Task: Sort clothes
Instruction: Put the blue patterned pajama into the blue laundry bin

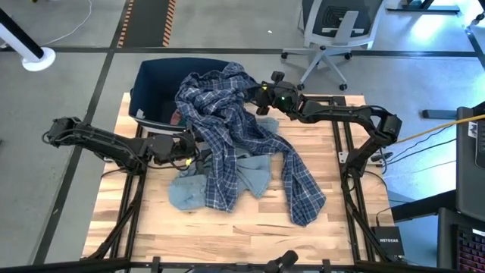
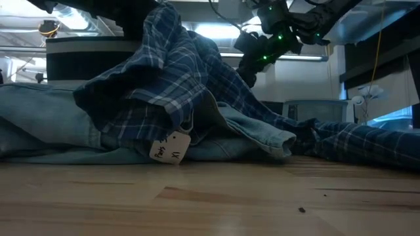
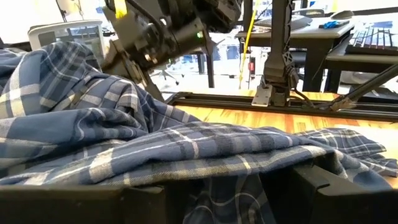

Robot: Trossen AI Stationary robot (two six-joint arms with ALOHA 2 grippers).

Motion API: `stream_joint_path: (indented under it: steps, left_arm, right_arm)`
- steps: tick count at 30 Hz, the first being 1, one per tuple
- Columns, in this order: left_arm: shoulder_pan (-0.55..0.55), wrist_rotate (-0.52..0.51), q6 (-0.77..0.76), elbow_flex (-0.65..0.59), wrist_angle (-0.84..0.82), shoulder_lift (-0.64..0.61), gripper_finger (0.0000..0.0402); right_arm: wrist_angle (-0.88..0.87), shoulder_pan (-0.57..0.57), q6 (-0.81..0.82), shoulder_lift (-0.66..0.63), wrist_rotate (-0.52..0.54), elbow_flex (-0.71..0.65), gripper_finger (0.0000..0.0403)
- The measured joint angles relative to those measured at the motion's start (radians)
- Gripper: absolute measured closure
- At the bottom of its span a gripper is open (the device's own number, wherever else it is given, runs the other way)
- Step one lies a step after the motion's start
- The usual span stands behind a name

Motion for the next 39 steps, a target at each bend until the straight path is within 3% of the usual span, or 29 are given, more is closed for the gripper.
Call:
stream_joint_path:
  steps: [5,10,19,26,33,39]
  left_arm:
    - [0.000,0.000,0.010,0.000,0.000,0.000,0.0233]
    - [-0.001,-0.018,0.009,0.000,-0.001,-0.009,0.0233]
    - [-0.026,-0.094,-0.003,0.000,-0.079,-0.145,0.0233]
    - [-0.040,-0.242,-0.056,0.000,-0.247,-0.251,0.0233]
    - [-0.040,-0.262,-0.098,0.000,-0.344,-0.324,0.0233]
    - [-0.040,-0.265,-0.162,0.000,-0.437,-0.354,0.0233]
  right_arm:
    - [-0.075,0.017,-0.067,0.000,0.033,0.120,0.0387]
    - [-0.236,0.038,-0.097,0.000,0.014,0.324,0.0393]
    - [-0.269,0.070,-0.087,0.024,-0.152,0.589,0.0398]
    - [-0.272,0.085,-0.035,0.191,-0.316,0.734,0.0398]
    - [-0.285,0.124,-0.037,0.406,-0.451,0.927,0.0397]
    - [-0.294,0.159,-0.044,0.484,-0.409,0.980,0.0370]
